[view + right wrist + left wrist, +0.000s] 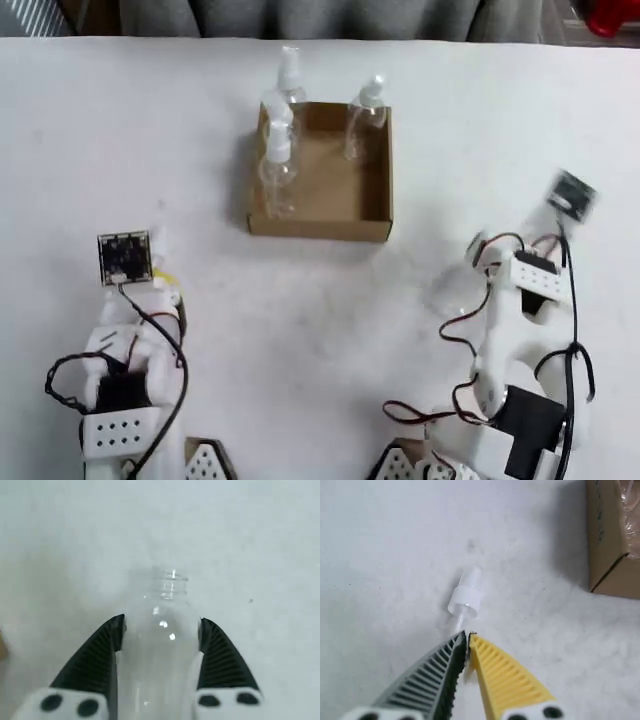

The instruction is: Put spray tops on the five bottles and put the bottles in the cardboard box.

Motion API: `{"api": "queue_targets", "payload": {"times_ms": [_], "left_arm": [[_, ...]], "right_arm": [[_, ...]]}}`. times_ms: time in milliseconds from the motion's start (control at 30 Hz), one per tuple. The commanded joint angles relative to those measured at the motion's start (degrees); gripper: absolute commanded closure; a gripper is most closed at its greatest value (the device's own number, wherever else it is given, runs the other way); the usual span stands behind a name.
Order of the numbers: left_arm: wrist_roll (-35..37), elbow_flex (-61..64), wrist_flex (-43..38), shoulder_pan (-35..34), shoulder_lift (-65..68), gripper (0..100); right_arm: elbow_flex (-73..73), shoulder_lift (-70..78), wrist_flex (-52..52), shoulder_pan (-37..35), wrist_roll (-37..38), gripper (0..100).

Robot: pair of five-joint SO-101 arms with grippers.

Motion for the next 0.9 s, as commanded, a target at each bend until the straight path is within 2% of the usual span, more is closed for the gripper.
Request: {"api": "queue_targets", "payload": {"times_ms": [0,200,333,500,633,767,867], "left_arm": [[-0.5,-0.3,1.0,0.8,-0.8,98],[-0.5,-0.3,1.0,0.7,-0.8,98],[-0.5,-0.3,1.0,0.6,-0.8,98],[-0.5,-0.3,1.0,0.6,-0.7,98],[-0.5,-0.3,1.0,0.5,-0.7,98],[-0.6,-0.3,1.0,0.5,-0.7,98],[-0.6,-0.3,1.0,0.5,-0.7,98]], "right_arm": [[-5.9,-0.8,9.1,0.7,21.6,98.2],[-17.1,-0.6,26.5,2.1,37.1,98.2],[-22.8,-0.2,35.5,3.6,44.6,98.1],[-23.4,-0.1,34.2,7.6,49.3,98.1],[-23.4,-0.1,32.6,10.7,49.4,98.0],[-22.1,1.3,32.3,10.7,49.4,97.8],[-22.2,4.4,32.2,10.5,49.4,91.2]]}}
